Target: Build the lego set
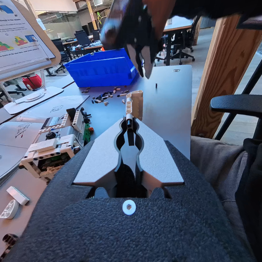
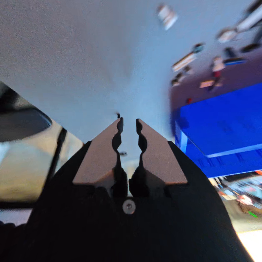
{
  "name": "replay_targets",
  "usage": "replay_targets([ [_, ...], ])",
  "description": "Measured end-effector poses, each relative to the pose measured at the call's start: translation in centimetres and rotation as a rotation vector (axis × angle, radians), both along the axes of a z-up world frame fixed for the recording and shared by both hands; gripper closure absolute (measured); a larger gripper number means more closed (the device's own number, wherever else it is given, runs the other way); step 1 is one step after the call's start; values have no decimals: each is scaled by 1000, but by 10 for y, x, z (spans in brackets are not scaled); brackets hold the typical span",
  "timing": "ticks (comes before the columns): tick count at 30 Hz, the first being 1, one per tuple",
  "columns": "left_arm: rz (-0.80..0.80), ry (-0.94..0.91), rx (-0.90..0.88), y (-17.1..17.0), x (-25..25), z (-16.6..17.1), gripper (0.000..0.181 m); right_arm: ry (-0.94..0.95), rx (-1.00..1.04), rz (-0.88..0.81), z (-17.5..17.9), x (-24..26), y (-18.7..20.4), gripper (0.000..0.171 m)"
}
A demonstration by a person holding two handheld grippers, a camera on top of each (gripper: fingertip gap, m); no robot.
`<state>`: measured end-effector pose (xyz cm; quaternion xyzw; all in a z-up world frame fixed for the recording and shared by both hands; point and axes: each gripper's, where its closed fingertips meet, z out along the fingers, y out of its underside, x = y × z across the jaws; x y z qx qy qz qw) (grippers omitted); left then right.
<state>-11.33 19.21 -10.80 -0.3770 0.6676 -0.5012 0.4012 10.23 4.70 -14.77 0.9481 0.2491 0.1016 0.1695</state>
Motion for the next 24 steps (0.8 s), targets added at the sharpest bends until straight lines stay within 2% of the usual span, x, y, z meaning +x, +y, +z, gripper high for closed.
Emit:
replay_targets([
  [2,-13,3,-51,3,-1,3,175,158,331,-64,20,-34,34,154],
  [5,-30,-1,-99,5,-2,7,175,515,929,3,64,-123,88,149],
  [8,-38,0,-110,4,-3,7,175,672,1258,-60,76,-181,108,144],
  [12,-105,34,-137,-10,-5,6,175,651,1446,-173,68,-207,124,142],
  [15,-114,40,-164,-16,-5,7,175,568,1416,-180,50,-208,130,156],
  [20,-114,-12,-222,-11,-8,17,174,750,1492,-358,54,-212,132,157],
  [24,-136,-7,-233,-13,-10,18,173,820,1538,-400,56,-213,130,157],
])
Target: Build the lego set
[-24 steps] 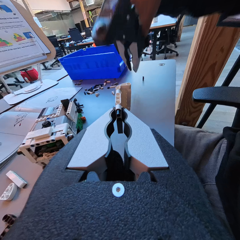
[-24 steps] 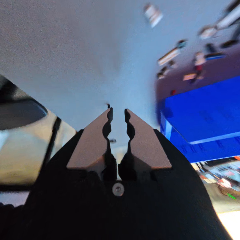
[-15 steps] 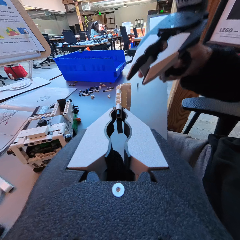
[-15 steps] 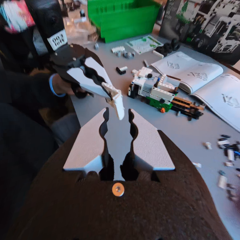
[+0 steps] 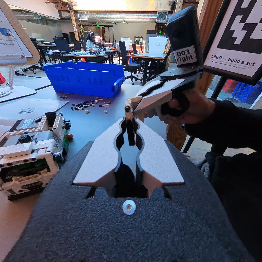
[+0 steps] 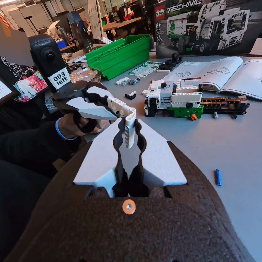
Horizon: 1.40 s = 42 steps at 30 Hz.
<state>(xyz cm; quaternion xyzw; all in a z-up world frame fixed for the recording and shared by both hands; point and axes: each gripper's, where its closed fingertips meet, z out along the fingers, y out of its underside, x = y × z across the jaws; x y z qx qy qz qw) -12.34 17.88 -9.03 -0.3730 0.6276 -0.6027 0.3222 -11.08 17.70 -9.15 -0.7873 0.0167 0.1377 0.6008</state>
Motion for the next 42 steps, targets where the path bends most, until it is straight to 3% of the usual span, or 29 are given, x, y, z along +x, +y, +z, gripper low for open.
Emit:
replay_targets([
  [6,-9,-13,21,-5,-1,0,174,-51,-18,13,1,0,-5,157],
  [13,6,-48,-1,-5,-2,6,175,95,2,36,3,-1,-5,157],
  [19,50,-76,26,-4,-1,7,175,-37,70,55,23,1,-33,145],
  [24,84,-67,-15,5,1,9,175,-235,-58,-106,6,61,-84,146],
  [32,160,-25,14,12,13,2,175,-193,-320,-346,-36,164,-162,142],
  [42,145,58,69,2,44,-11,175,-316,-661,-233,-75,211,-162,150],
])
